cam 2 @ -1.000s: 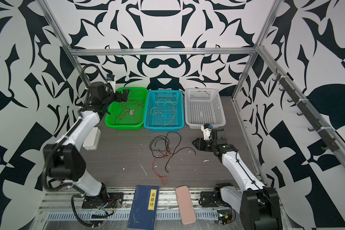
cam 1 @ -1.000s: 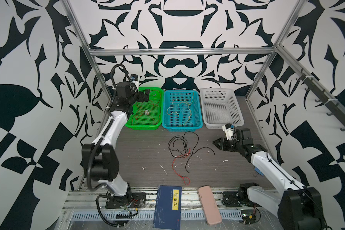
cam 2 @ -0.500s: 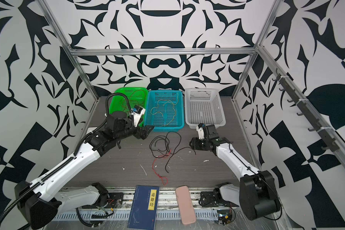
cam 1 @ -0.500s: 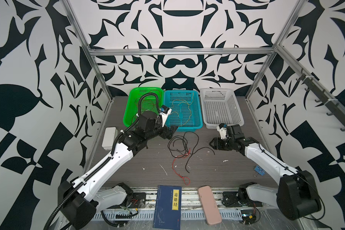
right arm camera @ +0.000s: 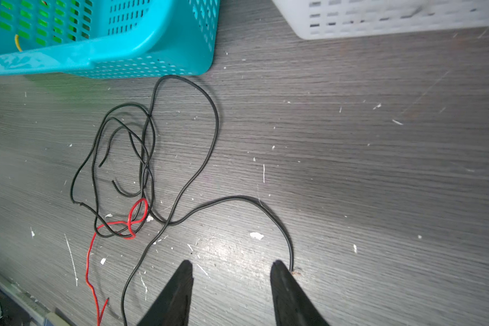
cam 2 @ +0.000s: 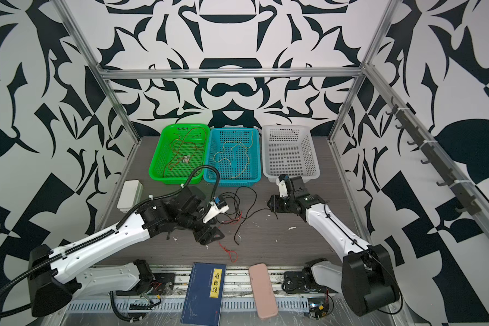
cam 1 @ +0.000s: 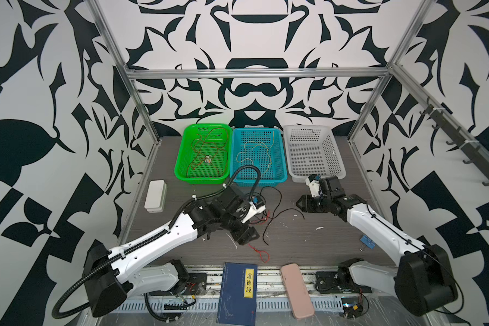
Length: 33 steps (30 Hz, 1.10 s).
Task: Untangle and sort cables by color
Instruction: Untie the cable.
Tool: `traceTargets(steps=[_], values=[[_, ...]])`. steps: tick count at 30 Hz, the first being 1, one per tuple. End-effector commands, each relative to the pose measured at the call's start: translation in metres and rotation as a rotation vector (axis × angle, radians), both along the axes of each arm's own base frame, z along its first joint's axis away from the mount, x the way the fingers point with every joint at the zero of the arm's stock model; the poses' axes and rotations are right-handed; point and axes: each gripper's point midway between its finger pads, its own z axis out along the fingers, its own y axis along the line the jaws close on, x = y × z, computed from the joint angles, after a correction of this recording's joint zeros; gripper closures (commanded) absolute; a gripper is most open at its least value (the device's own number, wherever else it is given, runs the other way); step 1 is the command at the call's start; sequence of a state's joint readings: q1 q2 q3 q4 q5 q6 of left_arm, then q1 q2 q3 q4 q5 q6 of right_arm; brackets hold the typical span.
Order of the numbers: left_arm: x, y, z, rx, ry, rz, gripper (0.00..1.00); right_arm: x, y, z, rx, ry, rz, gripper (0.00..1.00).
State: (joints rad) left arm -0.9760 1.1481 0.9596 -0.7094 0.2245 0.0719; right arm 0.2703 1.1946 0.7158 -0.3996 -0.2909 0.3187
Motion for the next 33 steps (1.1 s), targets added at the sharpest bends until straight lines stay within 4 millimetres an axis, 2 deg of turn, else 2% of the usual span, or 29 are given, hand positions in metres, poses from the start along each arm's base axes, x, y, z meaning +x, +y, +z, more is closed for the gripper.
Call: traceTargets(steps=[1,3,5,8,13,18,26,33], values=[[-0.002,0.026,-0.004,0.157,-0.106,-0.133,0.21,0.011,0.005,0.017,0.014,-0.047,0.000,0.52],[0.002,0.022,-0.005,0.180,-0.117,-0.162,0.19,0.012,0.010,0.018,0.023,-0.046,0.011,0.54],[0.008,0.010,-0.010,0.180,-0.111,-0.183,0.19,0.012,0.014,0.020,0.027,-0.057,0.018,0.54],[0.001,-0.012,-0.033,0.183,0.012,-0.226,0.23,0.013,0.017,0.024,0.037,-0.068,0.026,0.54],[0.002,-0.035,-0.073,0.232,-0.012,-0.285,0.32,0.011,0.017,0.024,0.042,-0.078,0.033,0.54],[0.009,-0.053,-0.082,0.138,-0.078,-0.293,0.35,0.007,0.019,0.022,0.057,-0.074,0.040,0.54],[-0.007,-0.049,-0.103,0.112,0.000,-0.309,0.39,0.003,0.015,0.027,0.037,-0.089,0.041,0.54],[-0.011,-0.044,-0.095,0.083,-0.046,-0.302,0.40,0.004,0.018,0.027,0.051,-0.082,0.042,0.55]])
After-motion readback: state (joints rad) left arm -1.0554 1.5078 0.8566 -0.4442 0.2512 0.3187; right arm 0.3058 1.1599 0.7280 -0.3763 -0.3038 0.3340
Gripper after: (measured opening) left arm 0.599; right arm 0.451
